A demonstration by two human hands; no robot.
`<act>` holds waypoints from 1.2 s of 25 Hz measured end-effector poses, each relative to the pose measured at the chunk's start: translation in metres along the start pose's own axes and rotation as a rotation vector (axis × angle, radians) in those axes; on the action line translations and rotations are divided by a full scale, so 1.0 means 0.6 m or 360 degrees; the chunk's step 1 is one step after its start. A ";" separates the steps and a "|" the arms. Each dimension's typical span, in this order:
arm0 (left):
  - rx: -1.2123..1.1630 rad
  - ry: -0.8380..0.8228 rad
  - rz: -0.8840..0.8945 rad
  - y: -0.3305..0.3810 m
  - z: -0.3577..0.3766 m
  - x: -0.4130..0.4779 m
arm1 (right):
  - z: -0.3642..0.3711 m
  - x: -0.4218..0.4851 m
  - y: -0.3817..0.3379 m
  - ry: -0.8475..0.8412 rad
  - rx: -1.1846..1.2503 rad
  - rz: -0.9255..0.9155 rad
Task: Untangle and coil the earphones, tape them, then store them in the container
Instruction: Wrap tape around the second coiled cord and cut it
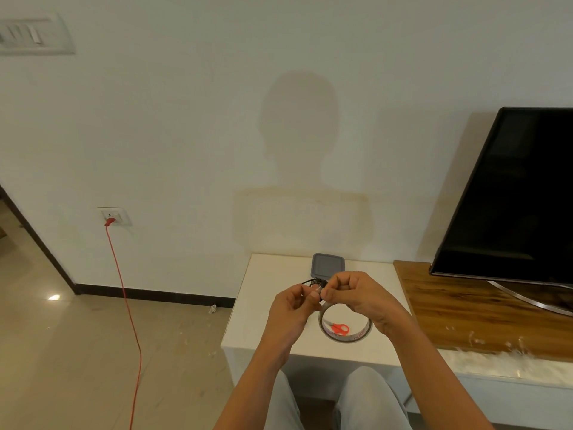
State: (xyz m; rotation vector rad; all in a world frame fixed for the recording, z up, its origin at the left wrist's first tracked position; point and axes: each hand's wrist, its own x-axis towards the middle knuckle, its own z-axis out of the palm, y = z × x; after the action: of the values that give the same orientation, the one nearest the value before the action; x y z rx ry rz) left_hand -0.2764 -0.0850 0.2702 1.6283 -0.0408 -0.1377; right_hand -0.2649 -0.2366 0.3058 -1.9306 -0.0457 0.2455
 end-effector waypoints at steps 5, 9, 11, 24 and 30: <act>0.0017 0.0031 -0.0052 0.001 0.003 0.002 | -0.005 0.000 0.002 -0.0018 -0.0067 -0.0023; 0.0004 0.0167 -0.0163 0.001 0.013 0.005 | 0.002 0.001 0.007 -0.0008 -0.0133 -0.0036; -0.0015 0.0227 -0.0185 0.002 0.019 0.003 | 0.005 0.001 0.009 0.0026 -0.0182 -0.0042; -0.0636 0.0364 -0.0402 0.009 0.027 0.001 | 0.027 -0.009 -0.004 0.0269 -0.0006 0.0066; -0.0741 0.0256 -0.0399 0.010 0.022 0.004 | 0.024 -0.010 -0.013 0.0239 0.0096 0.0137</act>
State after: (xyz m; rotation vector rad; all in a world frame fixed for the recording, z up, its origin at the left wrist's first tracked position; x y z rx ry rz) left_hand -0.2749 -0.0989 0.2750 1.1687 0.2999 -0.1920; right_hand -0.2731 -0.2212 0.3092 -1.8876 0.1432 0.1570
